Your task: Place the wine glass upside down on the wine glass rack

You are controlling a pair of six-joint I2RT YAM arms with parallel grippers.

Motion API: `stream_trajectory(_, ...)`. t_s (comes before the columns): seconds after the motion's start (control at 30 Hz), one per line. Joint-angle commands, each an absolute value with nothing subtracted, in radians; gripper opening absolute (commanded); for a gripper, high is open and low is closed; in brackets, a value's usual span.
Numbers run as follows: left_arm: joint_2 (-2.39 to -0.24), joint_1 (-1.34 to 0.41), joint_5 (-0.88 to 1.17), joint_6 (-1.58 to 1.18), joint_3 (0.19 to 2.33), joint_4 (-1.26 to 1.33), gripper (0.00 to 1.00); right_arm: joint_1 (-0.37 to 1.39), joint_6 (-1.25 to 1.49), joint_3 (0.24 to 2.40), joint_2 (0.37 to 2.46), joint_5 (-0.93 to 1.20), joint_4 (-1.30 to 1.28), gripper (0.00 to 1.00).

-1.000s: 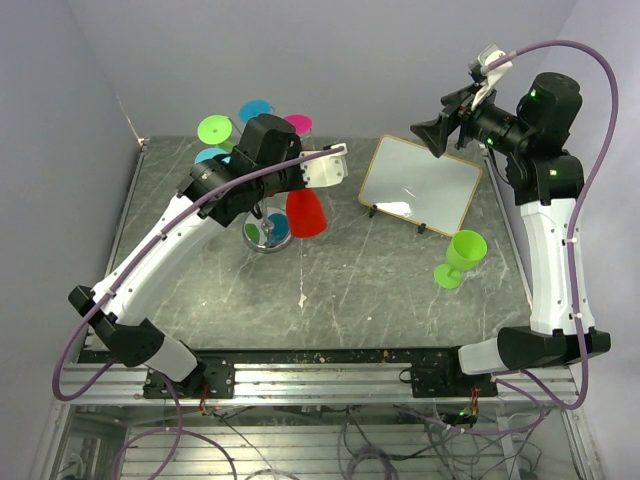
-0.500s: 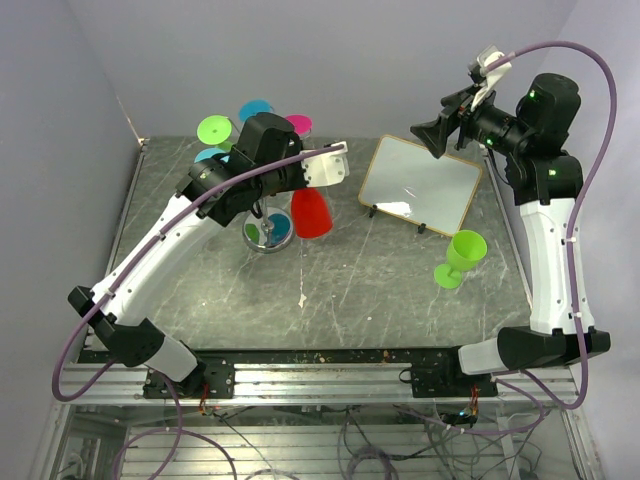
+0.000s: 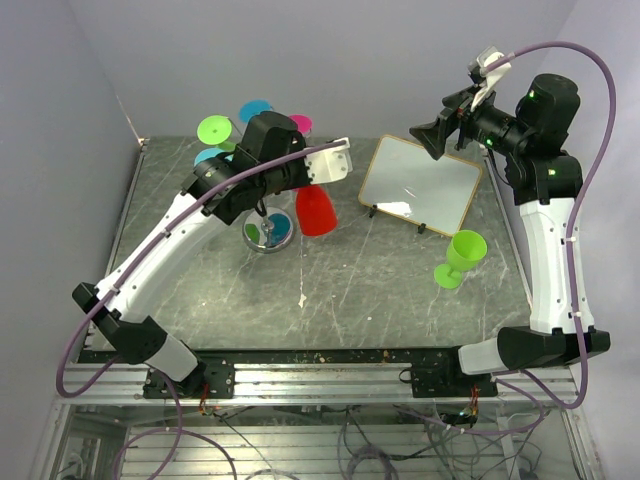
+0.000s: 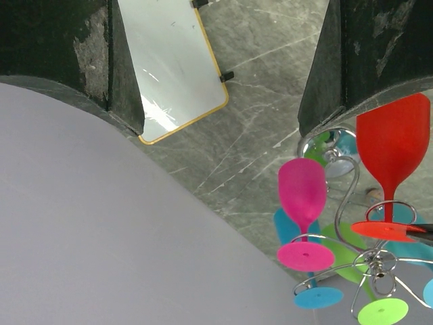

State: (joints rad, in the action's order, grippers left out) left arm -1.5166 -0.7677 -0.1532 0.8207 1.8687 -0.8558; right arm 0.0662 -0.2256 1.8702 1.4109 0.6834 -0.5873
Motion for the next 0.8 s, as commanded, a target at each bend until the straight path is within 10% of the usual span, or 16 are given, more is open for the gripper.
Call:
stream_trajectory(0.0,-1.531,-0.776,-0.170,0.792,1.864,-0.782,0.07,0.057,-0.232,1.858,1.398,0.678,-0.561,0.96)
stream_trajectory(0.77,-1.533,-0.775,-0.331,0.816,1.801,-0.743,0.12,0.054,-0.233,1.853,1.397,0.691,-0.563,0.96)
